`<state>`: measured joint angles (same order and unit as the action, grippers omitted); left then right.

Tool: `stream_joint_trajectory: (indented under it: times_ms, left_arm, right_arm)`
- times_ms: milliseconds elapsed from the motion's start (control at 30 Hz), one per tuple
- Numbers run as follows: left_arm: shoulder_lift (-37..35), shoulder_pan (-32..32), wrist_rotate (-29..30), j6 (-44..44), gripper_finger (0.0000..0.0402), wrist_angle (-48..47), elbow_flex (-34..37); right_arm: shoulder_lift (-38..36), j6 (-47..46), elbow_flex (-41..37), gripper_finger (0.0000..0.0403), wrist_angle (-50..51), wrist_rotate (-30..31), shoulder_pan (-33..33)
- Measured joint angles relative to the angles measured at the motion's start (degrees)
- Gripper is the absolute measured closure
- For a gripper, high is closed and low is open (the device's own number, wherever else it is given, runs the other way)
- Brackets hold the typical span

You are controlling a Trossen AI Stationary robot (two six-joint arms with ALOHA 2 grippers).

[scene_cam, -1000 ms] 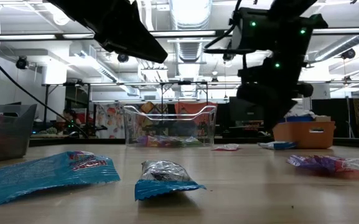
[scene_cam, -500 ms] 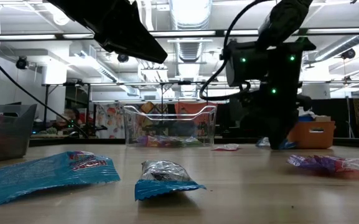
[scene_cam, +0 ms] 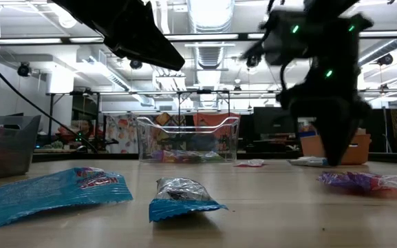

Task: Sort candy
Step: Put the white chocolate into the orange bin

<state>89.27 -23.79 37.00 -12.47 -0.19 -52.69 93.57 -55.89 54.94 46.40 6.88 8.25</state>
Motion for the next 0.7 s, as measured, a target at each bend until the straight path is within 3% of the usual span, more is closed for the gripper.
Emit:
stream_joint_trajectory:
  times_ms: [467,700]
  left_arm:
    - [0.0,0.0,-0.03,0.0,0.0284,0.12,0.0]
    - [0.0,0.0,-0.05,0.0,0.0284,0.15,0.0]
  right_arm:
    - [-9.43,3.38,-0.54,0.0386,0.52,4.76,1.48]
    - [-9.0,1.2,-1.47,0.0328,0.41,5.3,1.24]
